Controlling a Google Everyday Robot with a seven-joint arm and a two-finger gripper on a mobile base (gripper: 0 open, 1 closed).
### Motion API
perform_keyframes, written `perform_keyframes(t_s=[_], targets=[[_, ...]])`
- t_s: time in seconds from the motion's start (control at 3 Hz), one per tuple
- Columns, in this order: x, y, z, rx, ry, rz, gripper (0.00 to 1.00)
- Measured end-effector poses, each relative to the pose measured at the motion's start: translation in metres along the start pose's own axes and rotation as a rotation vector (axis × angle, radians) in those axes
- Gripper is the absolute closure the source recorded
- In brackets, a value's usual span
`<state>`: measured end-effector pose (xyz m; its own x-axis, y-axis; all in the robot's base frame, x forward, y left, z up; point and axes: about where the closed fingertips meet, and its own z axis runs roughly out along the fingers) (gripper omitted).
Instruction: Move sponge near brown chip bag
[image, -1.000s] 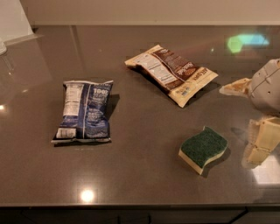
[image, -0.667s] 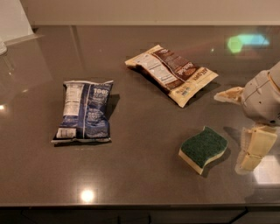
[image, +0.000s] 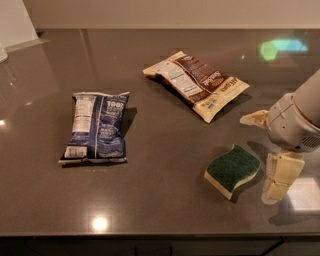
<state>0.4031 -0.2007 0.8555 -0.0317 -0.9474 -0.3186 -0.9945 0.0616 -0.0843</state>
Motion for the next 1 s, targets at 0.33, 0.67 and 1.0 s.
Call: perform_keyframes(t_s=[0.33,0.67,1.0], targets=[[0.003,0.0,0.008,-0.011,0.011,0.011,0.0],[0.005,0.001,0.017,-0.022,0.018,0.019,0.0],[0.005,0.001,0.022,-0.029,0.019,0.024,0.0]])
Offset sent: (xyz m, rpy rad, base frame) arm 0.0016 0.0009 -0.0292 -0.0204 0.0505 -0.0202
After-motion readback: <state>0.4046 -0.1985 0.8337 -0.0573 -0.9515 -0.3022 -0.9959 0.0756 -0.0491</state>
